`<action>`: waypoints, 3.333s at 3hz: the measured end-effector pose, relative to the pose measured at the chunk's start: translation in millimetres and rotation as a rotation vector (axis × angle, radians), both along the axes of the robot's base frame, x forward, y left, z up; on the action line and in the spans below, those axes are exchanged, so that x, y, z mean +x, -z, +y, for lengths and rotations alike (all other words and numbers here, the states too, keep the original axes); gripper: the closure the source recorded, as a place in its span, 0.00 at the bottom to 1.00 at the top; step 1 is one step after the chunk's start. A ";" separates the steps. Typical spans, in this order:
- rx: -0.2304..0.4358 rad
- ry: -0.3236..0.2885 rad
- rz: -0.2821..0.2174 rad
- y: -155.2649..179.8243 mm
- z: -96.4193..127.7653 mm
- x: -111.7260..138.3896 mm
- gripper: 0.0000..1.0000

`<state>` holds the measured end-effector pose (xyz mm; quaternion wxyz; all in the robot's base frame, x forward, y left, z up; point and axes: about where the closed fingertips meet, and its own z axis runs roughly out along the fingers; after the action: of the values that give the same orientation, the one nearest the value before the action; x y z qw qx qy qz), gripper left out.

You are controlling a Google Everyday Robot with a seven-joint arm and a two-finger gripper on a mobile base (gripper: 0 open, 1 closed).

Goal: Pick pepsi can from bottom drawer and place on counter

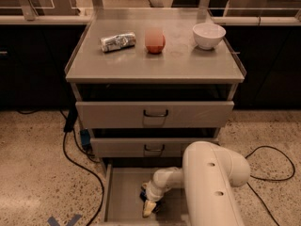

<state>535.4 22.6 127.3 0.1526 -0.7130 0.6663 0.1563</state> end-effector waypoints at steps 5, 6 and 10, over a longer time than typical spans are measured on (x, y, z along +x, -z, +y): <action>-0.002 -0.002 -0.002 -2.7 0.5 -0.8 1.00; -0.015 -0.014 -0.029 -30.3 2.4 -1.9 1.00; -0.046 -0.055 -0.147 -135.5 2.2 -10.0 1.00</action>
Offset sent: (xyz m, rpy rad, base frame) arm 0.0000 0.0000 0.0000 0.0000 0.0000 0.0000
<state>525.4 24.8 262.8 0.1804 -0.7439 0.6368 0.0924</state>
